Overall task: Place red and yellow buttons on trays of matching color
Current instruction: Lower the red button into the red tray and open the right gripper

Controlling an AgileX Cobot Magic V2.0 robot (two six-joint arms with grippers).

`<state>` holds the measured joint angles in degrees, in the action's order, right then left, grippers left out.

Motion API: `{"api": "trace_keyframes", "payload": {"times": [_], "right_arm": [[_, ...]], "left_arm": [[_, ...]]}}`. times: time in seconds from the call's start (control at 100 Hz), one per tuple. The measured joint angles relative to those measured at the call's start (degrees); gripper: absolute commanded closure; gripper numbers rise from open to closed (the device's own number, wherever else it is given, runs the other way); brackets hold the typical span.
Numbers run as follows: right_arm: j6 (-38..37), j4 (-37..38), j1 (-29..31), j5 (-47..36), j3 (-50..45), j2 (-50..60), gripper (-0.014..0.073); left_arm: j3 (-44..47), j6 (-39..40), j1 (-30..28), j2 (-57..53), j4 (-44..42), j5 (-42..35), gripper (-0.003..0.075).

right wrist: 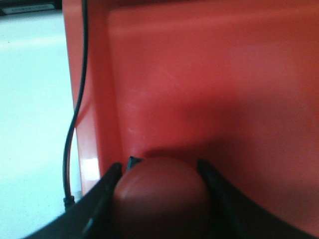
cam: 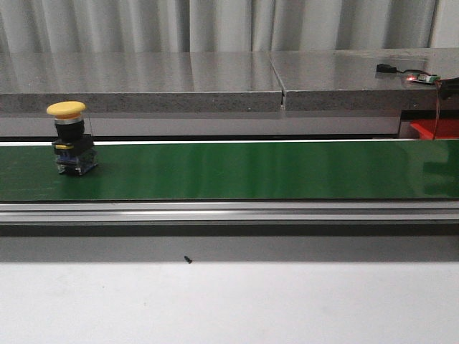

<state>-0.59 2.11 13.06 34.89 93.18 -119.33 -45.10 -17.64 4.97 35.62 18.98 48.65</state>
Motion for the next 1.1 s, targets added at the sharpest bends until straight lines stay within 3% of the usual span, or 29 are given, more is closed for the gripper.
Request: {"api": "trace_keyframes", "payload": {"times": [0.07, 0.19, 0.29, 0.67, 0.88, 1.1], "right_arm": [[0.0, 0.0, 0.0, 0.0, 0.0, -0.1, 0.0362], [0.0, -0.1, 0.0, 0.0, 0.0, -0.4, 0.0148], [0.0, -0.4, 0.0, -0.6, 0.0, -0.4, 0.0053], [0.0, -0.5, 0.0, -1.4, 0.0, 1.3, 0.0053], [0.0, -0.7, 0.0, -1.6, -1.7, 8.6, 0.0053], [0.0, -1.1, -0.2, -4.3, -9.7, 20.2, 0.0053]], "left_arm": [[0.0, 0.0, 0.0, 0.0, 0.0, 0.0, 0.0739], [0.0, 0.0, 0.0, 0.0, 0.0, 0.0, 0.0739], [0.0, 0.0, 0.0, 0.0, 0.0, 0.0, 0.0739], [0.0, 0.0, 0.0, 0.0, 0.0, 0.0, 0.0739], [0.0, 0.0, 0.0, 0.0, 0.0, 0.0, 0.0739], [0.0, 0.0, 0.0, 0.0, 0.0, 0.0, 0.0739]]}}
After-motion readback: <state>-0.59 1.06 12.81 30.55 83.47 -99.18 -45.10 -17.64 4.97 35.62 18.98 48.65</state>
